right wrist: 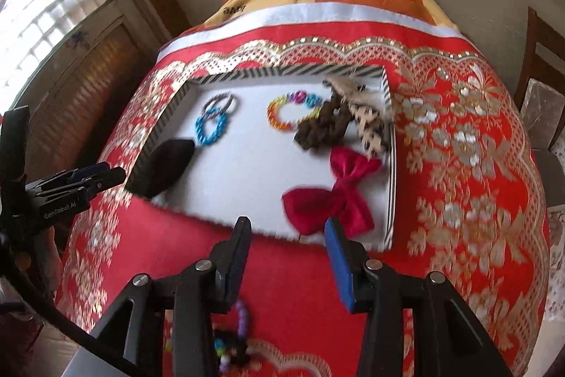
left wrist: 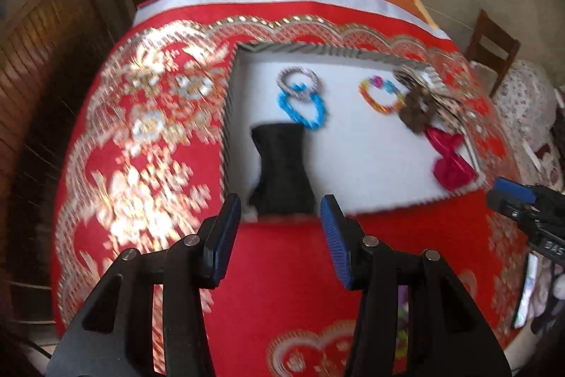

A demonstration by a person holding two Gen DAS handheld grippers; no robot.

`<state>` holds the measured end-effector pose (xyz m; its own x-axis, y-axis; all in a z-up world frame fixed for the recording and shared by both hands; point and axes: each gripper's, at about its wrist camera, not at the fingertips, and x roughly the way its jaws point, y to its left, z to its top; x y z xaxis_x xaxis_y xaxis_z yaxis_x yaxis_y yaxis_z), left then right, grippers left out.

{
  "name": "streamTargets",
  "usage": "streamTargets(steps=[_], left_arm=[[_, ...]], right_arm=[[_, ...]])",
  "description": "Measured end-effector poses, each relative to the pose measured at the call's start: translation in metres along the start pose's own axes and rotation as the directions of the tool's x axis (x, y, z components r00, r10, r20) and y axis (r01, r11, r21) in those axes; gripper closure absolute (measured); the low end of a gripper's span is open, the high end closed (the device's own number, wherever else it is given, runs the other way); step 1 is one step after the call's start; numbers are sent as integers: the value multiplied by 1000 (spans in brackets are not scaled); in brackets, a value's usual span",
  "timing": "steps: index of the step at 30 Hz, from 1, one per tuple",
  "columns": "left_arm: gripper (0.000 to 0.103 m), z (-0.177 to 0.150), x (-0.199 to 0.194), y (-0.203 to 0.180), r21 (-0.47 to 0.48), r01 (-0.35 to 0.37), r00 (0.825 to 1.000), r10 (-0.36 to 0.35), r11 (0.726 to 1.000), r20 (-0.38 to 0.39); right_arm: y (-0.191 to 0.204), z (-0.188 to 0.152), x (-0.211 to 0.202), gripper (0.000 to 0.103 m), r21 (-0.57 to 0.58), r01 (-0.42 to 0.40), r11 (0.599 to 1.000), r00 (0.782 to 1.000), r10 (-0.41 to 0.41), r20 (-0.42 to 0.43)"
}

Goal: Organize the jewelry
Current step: 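Move both tools back toward the multicolor bead bracelet pile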

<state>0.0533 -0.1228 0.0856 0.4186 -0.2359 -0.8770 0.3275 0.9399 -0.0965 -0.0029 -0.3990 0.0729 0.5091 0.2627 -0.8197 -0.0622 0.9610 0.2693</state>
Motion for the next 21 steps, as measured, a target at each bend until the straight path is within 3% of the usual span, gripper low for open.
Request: streamTargets(steps=[7,12,16,21], left_arm=[[57,-39,0,-13,7,98,992,-97,995,-83],[57,-62,4,-13,2,118,984,-116,993,-133],[57,-78,7,-11,-5,125,978,-124,992,-168],[57,-90,9,-20,-4,198,959,-195,980,-203]], right_arm=[[6,-43,-6,62,-38,-15,999,998,13,-64],[16,-76,2,62,-67,-67,995,990,58,-132],[21,-98,11,68,-64,-110,992,979,96,-181],[22,-107,8,68,-60,-136,989,976,123,-179]])
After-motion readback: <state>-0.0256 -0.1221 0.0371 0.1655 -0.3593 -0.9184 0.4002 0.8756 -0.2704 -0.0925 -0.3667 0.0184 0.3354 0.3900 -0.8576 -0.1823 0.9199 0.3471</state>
